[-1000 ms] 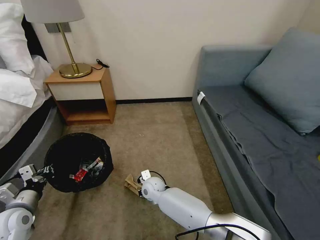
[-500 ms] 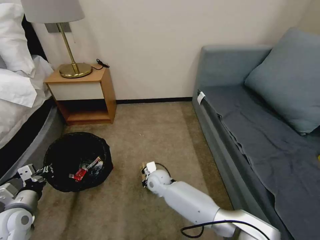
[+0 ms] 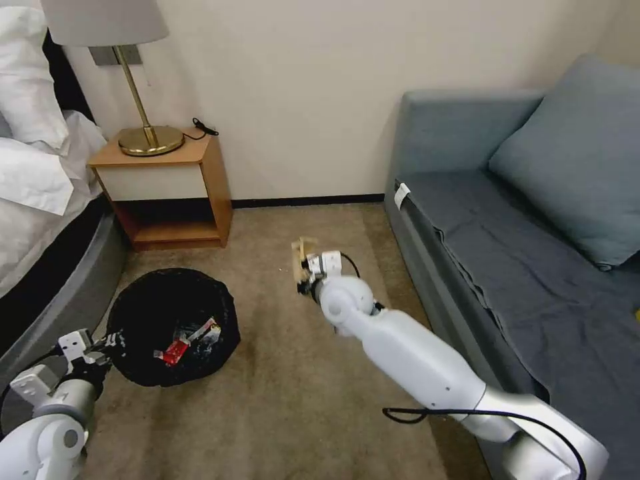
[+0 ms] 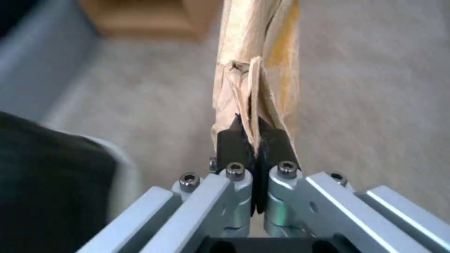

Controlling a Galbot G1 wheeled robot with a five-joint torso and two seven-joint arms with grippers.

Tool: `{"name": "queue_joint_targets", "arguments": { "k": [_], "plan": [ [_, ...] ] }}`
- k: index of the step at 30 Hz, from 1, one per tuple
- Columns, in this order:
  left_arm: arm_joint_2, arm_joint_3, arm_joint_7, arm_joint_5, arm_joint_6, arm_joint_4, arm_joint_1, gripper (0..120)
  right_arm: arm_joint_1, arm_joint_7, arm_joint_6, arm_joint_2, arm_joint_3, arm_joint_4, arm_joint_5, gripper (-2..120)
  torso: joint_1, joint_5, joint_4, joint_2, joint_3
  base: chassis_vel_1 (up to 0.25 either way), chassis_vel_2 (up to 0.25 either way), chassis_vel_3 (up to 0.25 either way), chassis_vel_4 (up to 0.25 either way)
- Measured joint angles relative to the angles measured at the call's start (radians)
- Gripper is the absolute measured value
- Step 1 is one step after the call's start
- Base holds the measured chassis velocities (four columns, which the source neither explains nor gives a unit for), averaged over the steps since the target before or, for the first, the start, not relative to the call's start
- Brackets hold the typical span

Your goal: Pick up the trash bin, then pick up the garbage on the floor and place it into the trash bin.

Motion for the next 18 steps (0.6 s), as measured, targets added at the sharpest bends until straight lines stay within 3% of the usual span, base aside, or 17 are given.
{"name": "queue_joint_targets", "arguments": {
  "k": [11, 18],
  "plan": [
    [-0.023, 0.036, -0.017, 0.021, 0.015, -0.013, -0.025, 4, 0.113, -0.018, 0.058, 0.037, -0.143, 0.214, 0.094, 0, 0.000, -0.0003, 0.0000, 0.000, 0.000, 0.000, 0.000, 0.000, 0.000],
    [-0.030, 0.041, -0.023, 0.024, 0.021, -0.018, -0.031, 4, 0.054, -0.061, 0.070, 0.033, -0.239, 0.258, 0.053, 0, 0.000, -0.0003, -0.0001, 0.000, 0.000, 0.000, 0.000, 0.000, 0.000]
  ]
}}
